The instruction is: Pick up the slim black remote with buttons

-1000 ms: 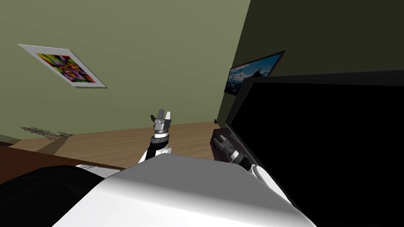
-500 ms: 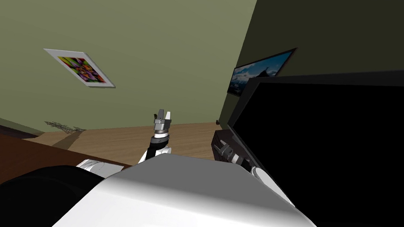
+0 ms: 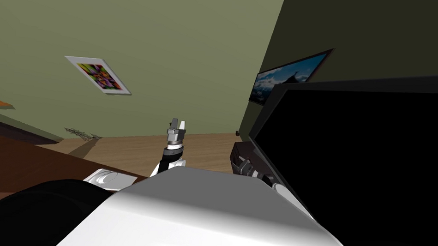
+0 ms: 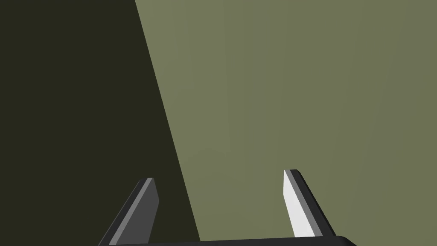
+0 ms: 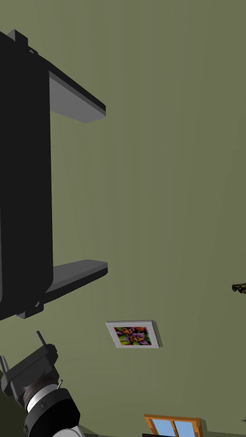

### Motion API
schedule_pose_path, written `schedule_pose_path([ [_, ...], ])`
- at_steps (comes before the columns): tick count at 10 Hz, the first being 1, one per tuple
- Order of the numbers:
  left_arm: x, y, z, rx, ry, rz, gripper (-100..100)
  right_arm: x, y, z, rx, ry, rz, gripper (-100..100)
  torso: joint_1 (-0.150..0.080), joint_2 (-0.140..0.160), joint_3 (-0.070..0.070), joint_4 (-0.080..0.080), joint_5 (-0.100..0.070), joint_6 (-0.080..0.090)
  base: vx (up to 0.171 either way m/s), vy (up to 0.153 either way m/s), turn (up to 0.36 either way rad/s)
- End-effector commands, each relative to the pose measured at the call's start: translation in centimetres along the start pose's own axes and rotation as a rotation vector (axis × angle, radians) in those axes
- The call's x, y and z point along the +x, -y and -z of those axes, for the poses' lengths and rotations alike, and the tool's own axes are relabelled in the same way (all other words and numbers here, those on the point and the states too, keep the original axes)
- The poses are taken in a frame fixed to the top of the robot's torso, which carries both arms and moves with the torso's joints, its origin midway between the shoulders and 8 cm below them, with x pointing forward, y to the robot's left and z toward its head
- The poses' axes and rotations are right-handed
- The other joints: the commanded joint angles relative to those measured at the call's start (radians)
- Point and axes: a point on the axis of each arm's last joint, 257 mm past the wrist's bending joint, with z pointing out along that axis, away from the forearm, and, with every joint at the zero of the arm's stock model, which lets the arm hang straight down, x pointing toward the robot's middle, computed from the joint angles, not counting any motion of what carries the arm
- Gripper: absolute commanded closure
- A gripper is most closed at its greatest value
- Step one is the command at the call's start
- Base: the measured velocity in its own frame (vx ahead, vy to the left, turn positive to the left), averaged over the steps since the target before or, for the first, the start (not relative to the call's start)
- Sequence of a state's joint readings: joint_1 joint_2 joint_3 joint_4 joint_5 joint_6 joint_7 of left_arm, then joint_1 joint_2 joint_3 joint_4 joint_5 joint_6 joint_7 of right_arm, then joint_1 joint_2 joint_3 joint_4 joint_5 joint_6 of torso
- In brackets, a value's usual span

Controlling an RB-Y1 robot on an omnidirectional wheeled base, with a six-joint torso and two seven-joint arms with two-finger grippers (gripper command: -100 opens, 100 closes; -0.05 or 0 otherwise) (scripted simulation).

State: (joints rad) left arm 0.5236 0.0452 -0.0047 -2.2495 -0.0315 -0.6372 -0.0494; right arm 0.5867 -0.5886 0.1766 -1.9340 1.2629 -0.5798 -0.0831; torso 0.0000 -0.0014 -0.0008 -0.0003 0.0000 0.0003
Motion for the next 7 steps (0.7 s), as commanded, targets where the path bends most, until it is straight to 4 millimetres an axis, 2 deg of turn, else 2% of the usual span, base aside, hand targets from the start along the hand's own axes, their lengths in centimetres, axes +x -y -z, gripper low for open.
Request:
schedule_pose_path([
  [1, 0.0, 0.0, 0.0, 0.0, 0.0, 0.0, 0, 1.5, 0.2, 0.2, -0.002, -0.048, 0.037, -100, 0.0, 0.0, 0.0, 0.0, 0.0, 0.0, 0.02, -0.011, 0.063],
  [2, 0.0, 0.0, 0.0, 0.0, 0.0, 0.0, 0, 4.0, 0.3, 0.9, -0.008, -0.114, 0.055, -100, 0.0, 0.0, 0.0, 0.0, 0.0, 0.0, 0.022, -0.012, 0.103],
  [4, 0.0, 0.0, 0.0, 0.0, 0.0, 0.0, 0, 4.5, 0.4, 1.0, -0.007, -0.134, 0.085, -100, -0.001, 0.0, 0.0, 0.0, 0.0, 0.0, 0.019, -0.011, 0.038],
  [5, 0.0, 0.0, 0.0, 0.0, 0.0, 0.0, 0, 6.9, 0.6, 1.9, -0.014, -0.199, 0.104, -100, 0.0, 0.0, 0.0, 0.0, 0.0, 0.001, 0.021, -0.005, 0.138],
  [7, 0.0, 0.0, 0.0, 0.0, 0.0, 0.0, 0, 7.4, 0.7, 2.0, -0.014, -0.217, 0.132, -100, 0.0, 0.0, 0.0, 0.0, 0.0, 0.001, 0.016, -0.009, 0.031],
])
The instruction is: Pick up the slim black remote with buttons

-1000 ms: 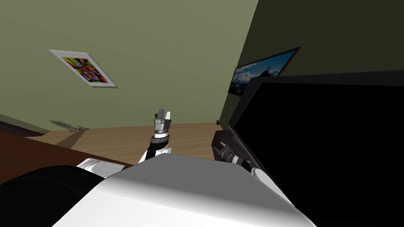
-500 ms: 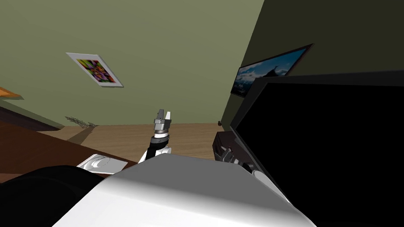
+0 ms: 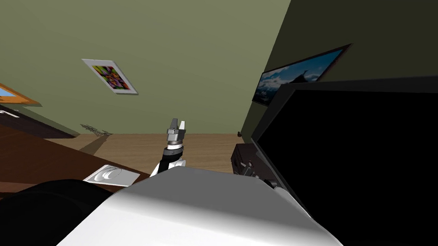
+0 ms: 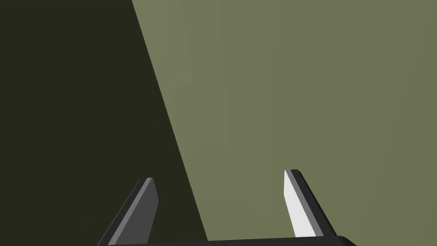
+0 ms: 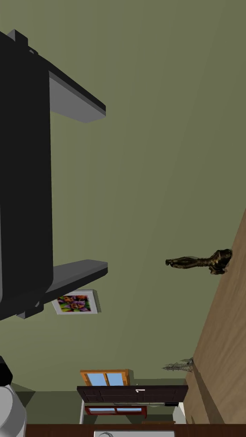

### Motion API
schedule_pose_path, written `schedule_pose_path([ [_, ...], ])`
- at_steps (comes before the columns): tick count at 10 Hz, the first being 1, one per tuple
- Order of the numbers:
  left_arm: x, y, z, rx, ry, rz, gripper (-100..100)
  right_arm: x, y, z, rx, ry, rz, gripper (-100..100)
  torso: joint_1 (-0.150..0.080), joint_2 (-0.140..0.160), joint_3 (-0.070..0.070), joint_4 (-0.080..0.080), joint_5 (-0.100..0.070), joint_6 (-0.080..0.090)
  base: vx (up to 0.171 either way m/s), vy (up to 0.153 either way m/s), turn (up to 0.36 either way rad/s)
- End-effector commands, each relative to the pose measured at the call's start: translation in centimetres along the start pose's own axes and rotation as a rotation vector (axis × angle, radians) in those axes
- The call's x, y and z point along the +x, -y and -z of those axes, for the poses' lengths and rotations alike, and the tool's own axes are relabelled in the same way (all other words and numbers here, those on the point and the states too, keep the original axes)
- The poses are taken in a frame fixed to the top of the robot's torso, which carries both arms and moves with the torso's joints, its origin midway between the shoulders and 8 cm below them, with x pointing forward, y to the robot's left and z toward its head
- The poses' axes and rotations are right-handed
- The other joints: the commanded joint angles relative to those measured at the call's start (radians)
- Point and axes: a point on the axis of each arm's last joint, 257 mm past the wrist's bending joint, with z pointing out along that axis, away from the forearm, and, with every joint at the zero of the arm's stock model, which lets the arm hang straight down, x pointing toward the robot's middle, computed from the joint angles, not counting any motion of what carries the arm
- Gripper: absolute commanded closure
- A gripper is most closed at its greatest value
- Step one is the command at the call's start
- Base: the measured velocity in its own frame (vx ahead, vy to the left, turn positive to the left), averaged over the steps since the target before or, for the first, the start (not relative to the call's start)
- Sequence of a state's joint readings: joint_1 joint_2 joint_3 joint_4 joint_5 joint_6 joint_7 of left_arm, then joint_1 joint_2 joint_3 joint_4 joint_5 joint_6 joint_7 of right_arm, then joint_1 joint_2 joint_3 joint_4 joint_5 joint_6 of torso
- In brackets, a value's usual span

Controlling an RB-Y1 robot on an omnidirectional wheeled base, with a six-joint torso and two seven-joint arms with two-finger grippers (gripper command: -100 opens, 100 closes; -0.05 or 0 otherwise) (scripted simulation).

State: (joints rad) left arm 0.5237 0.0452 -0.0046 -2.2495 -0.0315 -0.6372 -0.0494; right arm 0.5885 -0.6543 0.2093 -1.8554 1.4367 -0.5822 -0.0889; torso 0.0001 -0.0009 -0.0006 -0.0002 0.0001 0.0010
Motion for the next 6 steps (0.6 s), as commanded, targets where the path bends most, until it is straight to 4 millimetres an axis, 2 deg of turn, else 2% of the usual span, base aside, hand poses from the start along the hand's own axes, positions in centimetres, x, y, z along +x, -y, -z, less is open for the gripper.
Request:
schedule_pose_path([
  [1, 0.0, 0.0, 0.0, 0.0, 0.0, 0.0, 0, 2.7, -0.1, 0.7, -0.009, -0.074, 0.029, -100, 0.0, 0.0, 0.0, 0.0, 0.0, 0.0, 0.016, -0.004, 0.151],
  [2, 0.0, 0.0, 0.0, 0.0, 0.0, 0.0, 0, 3.1, -0.1, 0.7, -0.008, -0.09, 0.054, -100, 0.0, 0.0, 0.0, 0.0, 0.0, -0.001, 0.019, -0.011, 0.065],
  [3, 0.0, 0.0, 0.0, 0.0, 0.0, 0.0, 0, 5.7, -0.1, 1.5, -0.019, -0.158, 0.08, -100, 0.0, 0.0, 0.0, 0.0, 0.0, 0.0, 0.028, -0.012, 0.115],
  [4, 0.0, 0.0, 0.0, 0.0, 0.0, 0.0, 0, 6.1, 0.0, 1.5, -0.019, -0.171, 0.102, -100, -0.001, -0.001, -0.001, 0.0, 0.0, -0.001, 0.023, -0.015, 0.066],
  [5, 0.0, 0.0, 0.0, 0.0, 0.0, 0.0, 0, 8.5, 0.1, 2.5, -0.03, -0.234, 0.121, -100, -0.001, -0.001, -0.001, 0.0, 0.0, 0.0, 0.024, -0.014, 0.104],
  [6, 0.0, 0.0, 0.0, 0.0, 0.0, 0.0, 0, 8.9, 0.1, 2.6, -0.031, -0.247, 0.142, -100, -0.001, -0.001, -0.001, 0.0, 0.0, 0.0, 0.019, -0.012, 0.072],
])
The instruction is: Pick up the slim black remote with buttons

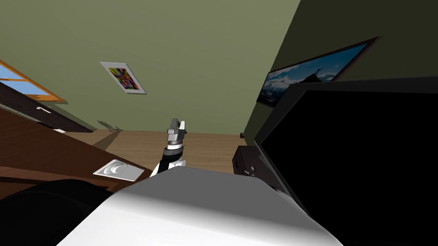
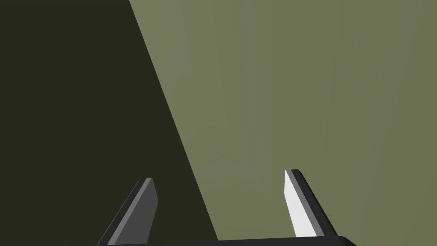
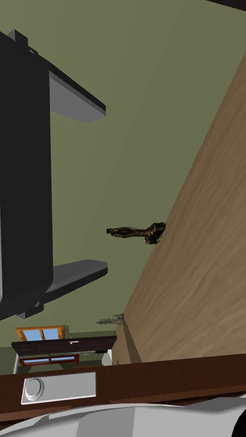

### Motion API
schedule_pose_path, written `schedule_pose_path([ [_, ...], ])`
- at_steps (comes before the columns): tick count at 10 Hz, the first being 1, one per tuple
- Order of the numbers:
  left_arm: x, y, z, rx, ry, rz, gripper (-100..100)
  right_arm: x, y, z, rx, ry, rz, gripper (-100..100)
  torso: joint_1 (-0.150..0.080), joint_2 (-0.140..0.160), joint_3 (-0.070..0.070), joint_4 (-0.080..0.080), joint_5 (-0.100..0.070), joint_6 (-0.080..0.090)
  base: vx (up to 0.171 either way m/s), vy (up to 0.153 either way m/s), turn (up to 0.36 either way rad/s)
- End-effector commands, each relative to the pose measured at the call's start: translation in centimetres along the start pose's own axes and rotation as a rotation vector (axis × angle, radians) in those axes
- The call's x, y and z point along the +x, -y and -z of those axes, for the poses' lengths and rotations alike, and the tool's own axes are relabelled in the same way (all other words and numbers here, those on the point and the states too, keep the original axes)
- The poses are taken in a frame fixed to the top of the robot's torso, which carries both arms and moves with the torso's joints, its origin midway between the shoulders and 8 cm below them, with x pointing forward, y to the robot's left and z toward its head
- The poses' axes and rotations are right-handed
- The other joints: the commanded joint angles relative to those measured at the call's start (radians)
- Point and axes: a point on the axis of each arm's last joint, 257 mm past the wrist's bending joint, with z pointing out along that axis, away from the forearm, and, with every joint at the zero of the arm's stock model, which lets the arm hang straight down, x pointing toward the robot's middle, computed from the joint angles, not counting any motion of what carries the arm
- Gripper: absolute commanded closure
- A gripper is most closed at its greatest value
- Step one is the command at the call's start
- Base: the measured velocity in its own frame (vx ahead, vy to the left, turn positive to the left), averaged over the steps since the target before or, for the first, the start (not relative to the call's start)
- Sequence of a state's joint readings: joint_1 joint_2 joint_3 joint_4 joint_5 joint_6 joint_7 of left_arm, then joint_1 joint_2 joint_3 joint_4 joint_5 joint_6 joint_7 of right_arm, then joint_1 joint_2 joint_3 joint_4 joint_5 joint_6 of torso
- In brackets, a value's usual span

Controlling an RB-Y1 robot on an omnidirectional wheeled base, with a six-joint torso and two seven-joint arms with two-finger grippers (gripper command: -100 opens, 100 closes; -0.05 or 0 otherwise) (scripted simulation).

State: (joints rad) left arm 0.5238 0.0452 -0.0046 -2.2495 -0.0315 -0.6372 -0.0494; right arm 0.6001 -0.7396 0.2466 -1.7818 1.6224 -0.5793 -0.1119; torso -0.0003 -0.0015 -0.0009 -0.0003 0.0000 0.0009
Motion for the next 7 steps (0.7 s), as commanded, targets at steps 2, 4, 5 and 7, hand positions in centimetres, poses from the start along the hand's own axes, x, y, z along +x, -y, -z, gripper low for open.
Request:
schedule_pose_path([
  [2, 0.0, 0.0, 0.0, 0.0, 0.0, 0.0, 0, 3.8, -0.3, 0.6, -0.013, -0.098, 0.066, -100, 0.0, 0.0, 0.0, 0.0, 0.0, 0.0, 0.02, -0.011, 0.095],
  [4, 0.0, 0.0, 0.0, 0.0, 0.0, 0.0, 0, 6.6, -0.3, 1.4, -0.028, -0.174, 0.114, -100, 0.0, 0.0, 0.0, 0.0, 0.0, 0.0, 0.021, -0.014, 0.076],
  [5, 0.0, 0.0, 0.0, 0.0, 0.0, 0.0, 0, 9.0, -0.4, 2.4, -0.043, -0.235, 0.141, -100, 0.0, 0.0, 0.0, 0.0, 0.0, 0.0, 0.019, -0.009, 0.128],
  [7, 0.0, 0.0, 0.0, 0.0, 0.0, 0.0, 0, 11.5, -0.3, 3.5, -0.058, -0.302, 0.182, -100, 0.0, 0.0, 0.0, 0.0, 0.0, 0.0, 0.019, -0.014, 0.075],
])
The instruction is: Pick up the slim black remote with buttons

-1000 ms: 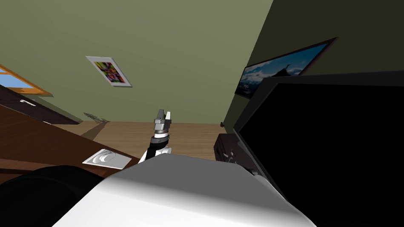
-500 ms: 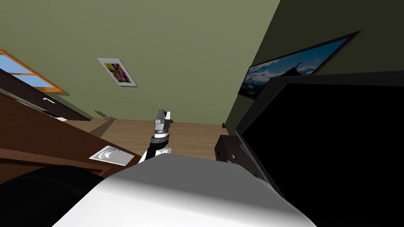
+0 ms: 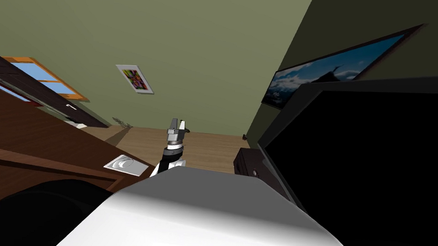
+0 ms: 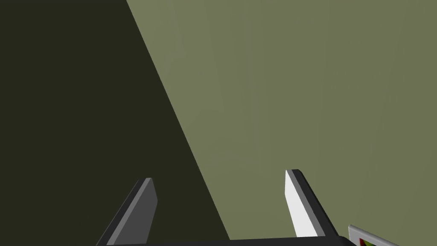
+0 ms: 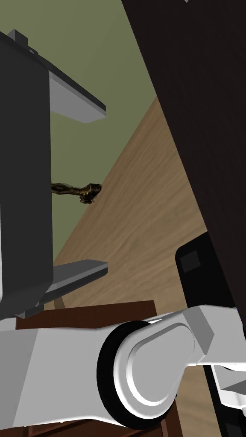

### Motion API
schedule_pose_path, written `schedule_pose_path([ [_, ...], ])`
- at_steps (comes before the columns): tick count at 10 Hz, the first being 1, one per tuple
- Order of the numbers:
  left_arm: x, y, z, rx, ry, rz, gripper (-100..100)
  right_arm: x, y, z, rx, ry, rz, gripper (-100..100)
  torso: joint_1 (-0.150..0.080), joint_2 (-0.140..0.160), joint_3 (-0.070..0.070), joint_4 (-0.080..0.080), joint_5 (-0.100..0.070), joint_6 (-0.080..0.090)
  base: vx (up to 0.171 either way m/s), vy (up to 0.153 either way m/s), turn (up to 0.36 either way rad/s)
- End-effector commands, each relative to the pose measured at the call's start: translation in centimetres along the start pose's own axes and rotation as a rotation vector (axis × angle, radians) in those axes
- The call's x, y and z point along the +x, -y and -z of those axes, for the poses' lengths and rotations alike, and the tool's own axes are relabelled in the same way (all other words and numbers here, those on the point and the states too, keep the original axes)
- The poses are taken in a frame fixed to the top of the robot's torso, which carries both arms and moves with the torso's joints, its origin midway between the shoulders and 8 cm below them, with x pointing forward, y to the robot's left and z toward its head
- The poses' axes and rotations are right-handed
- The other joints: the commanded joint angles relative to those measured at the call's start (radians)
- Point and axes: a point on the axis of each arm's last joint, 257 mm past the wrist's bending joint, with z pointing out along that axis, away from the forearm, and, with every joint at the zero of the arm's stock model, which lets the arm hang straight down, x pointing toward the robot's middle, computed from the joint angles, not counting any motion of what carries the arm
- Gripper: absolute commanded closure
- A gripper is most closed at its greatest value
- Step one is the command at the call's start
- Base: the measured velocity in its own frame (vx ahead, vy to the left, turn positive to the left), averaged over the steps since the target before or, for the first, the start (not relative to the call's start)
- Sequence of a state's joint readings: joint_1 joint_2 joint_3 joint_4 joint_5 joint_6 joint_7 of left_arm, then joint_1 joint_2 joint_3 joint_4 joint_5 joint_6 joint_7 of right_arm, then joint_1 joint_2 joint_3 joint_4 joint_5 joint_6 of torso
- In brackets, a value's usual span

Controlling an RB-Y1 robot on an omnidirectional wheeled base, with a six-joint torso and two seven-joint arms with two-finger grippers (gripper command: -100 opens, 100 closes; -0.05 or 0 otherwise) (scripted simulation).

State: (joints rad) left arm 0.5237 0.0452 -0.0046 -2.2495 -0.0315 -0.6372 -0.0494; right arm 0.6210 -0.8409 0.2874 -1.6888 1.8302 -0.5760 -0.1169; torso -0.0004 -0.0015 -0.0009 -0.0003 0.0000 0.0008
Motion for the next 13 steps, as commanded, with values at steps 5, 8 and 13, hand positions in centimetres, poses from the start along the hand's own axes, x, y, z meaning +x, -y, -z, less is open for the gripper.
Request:
schedule_pose_path([
  [5, 0.0, 0.0, 0.0, 0.0, 0.0, 0.0, 0, 6.6, -0.4, 1.3, -0.036, -0.169, 0.123, -100, 0.0, 0.0, 0.0, 0.0, 0.0, 0.0, 0.017, -0.011, 0.068],
  [8, 0.0, 0.0, 0.0, 0.0, 0.0, 0.0, 0, 10.8, -0.5, 2.9, -0.065, -0.276, 0.202, -100, 0.001, 0.0, 0.0, 0.0, 0.0, 0.0, 0.014, -0.009, 0.069],
  [13, 0.0, 0.0, 0.0, 0.0, 0.0, 0.0, 0, 17.0, 0.0, 6.3, -0.115, -0.44, 0.332, -100, 0.0, 0.0, 0.0, 0.0, 0.0, 0.0, 0.018, -0.014, 0.074],
])
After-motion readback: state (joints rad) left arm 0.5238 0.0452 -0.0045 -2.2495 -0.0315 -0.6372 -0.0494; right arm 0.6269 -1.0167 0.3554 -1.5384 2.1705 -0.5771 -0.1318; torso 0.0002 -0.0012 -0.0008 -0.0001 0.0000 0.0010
